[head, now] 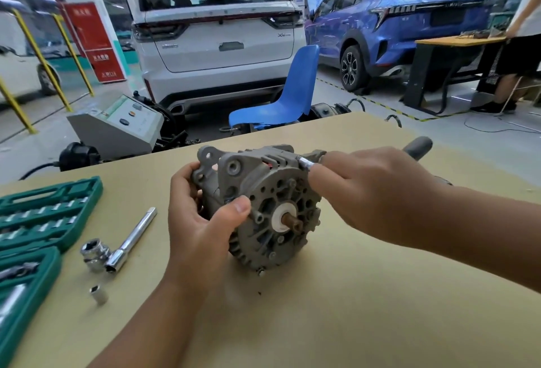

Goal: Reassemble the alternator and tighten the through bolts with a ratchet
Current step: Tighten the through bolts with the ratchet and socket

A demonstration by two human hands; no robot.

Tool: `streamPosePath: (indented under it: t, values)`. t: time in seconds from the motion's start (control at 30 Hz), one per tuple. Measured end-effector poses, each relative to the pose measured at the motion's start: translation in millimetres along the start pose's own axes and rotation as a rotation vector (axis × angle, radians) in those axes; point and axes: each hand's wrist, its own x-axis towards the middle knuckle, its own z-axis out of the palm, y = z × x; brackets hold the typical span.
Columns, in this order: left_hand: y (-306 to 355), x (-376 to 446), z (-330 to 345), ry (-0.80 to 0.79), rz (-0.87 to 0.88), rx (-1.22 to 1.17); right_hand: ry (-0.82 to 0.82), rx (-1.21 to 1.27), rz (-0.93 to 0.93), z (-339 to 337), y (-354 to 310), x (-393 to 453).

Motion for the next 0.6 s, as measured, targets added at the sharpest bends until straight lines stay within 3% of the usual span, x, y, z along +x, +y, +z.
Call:
streamPosePath:
  t: [0.43, 0.6]
  values:
    - [-13, 15, -14, -0.033, -0.047, -0.019, 0.164, 0.13, 0.074, 14, -5, -4]
    - [-10, 15, -15, -0.041, -0.043, 0.003, 0.143, 0.057, -0.012, 9, -1, 4]
